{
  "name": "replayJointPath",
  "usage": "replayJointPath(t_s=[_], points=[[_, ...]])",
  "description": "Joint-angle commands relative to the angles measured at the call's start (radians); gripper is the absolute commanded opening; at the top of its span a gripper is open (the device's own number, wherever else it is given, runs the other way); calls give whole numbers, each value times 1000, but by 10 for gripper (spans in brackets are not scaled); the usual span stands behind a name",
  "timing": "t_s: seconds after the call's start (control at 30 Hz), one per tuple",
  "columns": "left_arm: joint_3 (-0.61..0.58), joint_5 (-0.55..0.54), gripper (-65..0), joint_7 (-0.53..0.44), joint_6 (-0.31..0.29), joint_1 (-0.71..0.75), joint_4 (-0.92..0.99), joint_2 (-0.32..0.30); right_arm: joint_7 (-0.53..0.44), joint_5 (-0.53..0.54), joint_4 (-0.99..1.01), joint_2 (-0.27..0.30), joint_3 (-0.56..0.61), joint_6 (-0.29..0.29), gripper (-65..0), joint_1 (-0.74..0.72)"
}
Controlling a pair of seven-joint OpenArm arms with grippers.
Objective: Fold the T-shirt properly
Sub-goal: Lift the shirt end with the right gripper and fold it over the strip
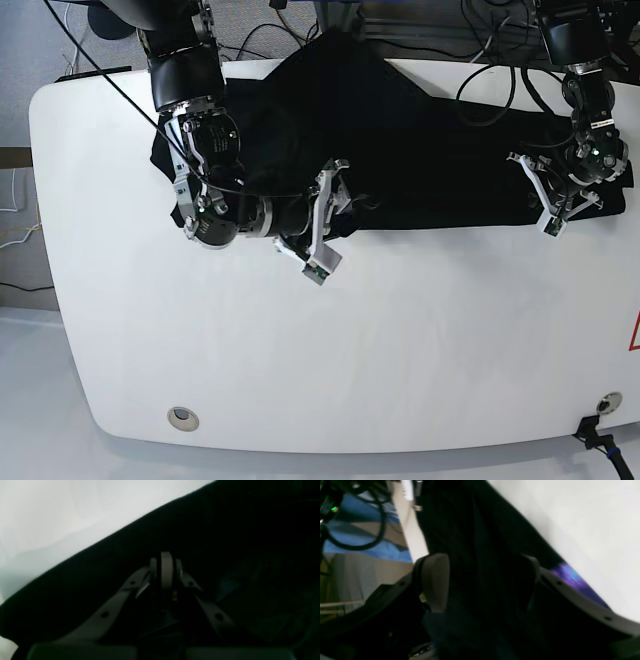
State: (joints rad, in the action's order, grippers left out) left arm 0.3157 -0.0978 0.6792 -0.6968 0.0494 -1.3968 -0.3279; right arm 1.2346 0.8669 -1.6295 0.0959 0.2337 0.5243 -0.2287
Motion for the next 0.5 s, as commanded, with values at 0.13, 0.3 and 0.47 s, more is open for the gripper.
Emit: replayJointPath(t_s=[0.13, 0.3, 0.47], points=[[1, 14, -650, 17, -1, -6, -6, -12, -166, 13, -18, 90, -32, 6, -265, 47], [1, 14, -650, -2, -1, -7, -6, -7, -316, -4, -19, 172, -33, -13, -267, 113], [3, 13, -650, -141, -1, 0, -6, 6, -430, -223, -59, 173, -32, -80, -267, 193]])
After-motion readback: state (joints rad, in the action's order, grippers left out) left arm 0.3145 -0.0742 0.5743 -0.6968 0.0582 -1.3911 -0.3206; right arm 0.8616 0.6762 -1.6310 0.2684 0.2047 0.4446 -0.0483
